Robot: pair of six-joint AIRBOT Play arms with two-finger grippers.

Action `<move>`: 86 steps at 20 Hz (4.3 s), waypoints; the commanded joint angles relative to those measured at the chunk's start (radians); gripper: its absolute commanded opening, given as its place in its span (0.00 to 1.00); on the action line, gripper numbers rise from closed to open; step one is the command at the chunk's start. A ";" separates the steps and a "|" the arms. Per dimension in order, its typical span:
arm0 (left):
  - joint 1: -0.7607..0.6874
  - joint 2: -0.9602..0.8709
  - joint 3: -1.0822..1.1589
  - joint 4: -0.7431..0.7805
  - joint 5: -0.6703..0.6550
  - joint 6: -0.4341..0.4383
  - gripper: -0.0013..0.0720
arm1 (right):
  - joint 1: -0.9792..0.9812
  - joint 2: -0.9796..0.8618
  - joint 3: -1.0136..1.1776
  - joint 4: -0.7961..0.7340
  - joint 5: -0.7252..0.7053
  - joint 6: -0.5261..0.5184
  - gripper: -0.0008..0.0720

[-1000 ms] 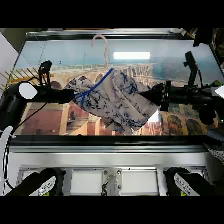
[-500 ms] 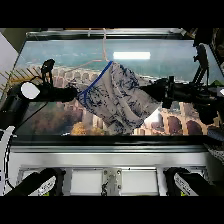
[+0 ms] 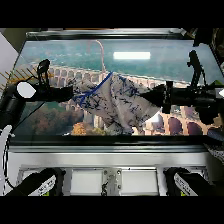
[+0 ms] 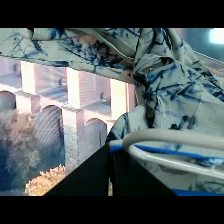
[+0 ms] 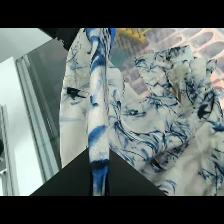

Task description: Fold the clothes and pants, and hang the long-sleeved shirts on hangers.

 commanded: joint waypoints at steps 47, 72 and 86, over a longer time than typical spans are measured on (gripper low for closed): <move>-0.333 0.082 0.618 0.166 -0.238 0.061 0.72 | 0.192 0.012 -0.259 0.453 -0.260 -0.332 0.03; -0.135 0.153 0.518 0.157 -0.267 0.027 0.04 | -0.388 0.056 0.263 0.064 -0.454 0.155 0.02; -0.135 0.150 0.406 0.159 -0.096 0.028 0.04 | -0.875 -0.043 0.678 -0.544 -0.589 0.723 0.03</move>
